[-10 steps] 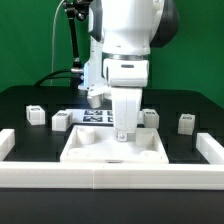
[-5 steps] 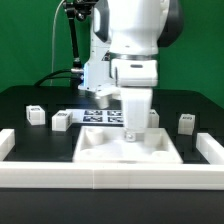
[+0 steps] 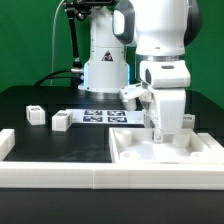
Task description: Assemble one leg
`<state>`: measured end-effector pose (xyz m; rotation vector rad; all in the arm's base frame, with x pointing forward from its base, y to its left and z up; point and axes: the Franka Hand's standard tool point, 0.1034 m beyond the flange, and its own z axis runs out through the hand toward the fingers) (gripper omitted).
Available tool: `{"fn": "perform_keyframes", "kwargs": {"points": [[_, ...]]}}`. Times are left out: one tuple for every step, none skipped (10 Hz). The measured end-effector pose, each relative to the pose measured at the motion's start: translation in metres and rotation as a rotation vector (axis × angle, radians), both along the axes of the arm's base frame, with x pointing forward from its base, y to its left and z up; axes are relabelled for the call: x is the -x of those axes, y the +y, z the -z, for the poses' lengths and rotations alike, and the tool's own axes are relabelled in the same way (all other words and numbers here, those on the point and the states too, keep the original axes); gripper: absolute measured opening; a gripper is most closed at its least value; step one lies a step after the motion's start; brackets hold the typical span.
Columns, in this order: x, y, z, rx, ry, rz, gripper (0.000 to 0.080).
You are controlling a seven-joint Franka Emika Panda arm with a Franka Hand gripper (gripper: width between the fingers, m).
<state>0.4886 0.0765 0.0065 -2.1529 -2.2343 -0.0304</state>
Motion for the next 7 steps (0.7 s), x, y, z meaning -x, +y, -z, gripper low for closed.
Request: {"fn": "perform_keyframes", "kwargs": {"points": [[-0.0023, 0.003, 0.0005, 0.0, 0.006, 0.003, 0.0061], [-0.0022, 0.0031, 0.0006, 0.002, 0.013, 0.007, 0.0061], [-0.0018, 0.0029, 0.001, 0.002, 0.014, 0.008, 0.0136], [-0.0017, 0.0028, 0.0012, 0.002, 0.014, 0.008, 0.0136], [-0.0016, 0.0026, 0.0013, 0.002, 0.015, 0.008, 0.0272], [-0.0016, 0.0025, 0.0014, 0.002, 0.015, 0.009, 0.0449], [-0.0016, 0.0024, 0.0014, 0.002, 0.015, 0.009, 0.0449]]}}
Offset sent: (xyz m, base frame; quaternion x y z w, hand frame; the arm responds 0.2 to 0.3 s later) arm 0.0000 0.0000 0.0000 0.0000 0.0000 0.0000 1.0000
